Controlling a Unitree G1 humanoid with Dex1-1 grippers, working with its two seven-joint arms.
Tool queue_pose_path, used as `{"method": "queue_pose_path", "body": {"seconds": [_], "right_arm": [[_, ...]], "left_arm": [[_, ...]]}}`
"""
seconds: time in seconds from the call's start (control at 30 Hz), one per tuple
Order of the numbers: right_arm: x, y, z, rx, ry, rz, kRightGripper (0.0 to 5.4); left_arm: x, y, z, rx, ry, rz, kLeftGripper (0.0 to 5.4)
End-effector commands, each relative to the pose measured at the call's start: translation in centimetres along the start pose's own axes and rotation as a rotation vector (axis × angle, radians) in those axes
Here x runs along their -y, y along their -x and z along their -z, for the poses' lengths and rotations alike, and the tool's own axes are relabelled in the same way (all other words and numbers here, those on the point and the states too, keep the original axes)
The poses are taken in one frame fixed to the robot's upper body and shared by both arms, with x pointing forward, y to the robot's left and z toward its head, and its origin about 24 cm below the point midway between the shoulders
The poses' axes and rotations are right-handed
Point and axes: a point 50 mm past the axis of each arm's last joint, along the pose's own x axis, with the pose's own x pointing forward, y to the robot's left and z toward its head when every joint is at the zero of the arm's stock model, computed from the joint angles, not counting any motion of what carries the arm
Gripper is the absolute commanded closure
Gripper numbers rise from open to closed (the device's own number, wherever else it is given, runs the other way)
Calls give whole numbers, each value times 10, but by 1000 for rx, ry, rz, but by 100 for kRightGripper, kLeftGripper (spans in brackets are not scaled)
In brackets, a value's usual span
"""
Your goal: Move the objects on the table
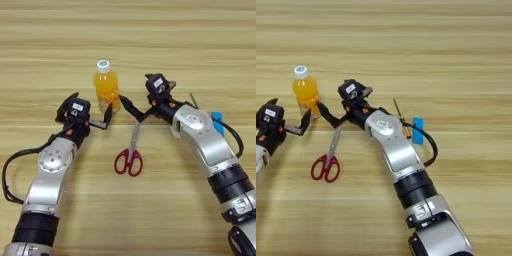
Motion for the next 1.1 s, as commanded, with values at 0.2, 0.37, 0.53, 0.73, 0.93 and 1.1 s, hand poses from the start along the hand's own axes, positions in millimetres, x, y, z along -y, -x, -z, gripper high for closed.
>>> {"method": "queue_pose_path", "body": {"seconds": [0.2, 0.37, 0.53, 0.73, 0.93, 1.1], "right_arm": [[2, -4, -6, 19, 12, 8, 5], [1, -4, -5, 19, 11, 9, 5], [1, -5, -5, 20, 11, 12, 5], [0, -5, -4, 19, 8, 13, 5], [0, -2, -2, 17, 3, 18, 5], [2, 1, 1, 13, -3, 29, 5]], "left_arm": [[6, -7, -5, 13, -11, 48, 0], [6, -14, -3, 9, -12, 44, 0], [6, -21, -2, 8, -6, 50, 0], [5, -30, 0, 2, -4, 49, 0], [0, -38, 0, 13, 20, 29, 0], [-2, -43, 1, 18, 27, 20, 0]]}}
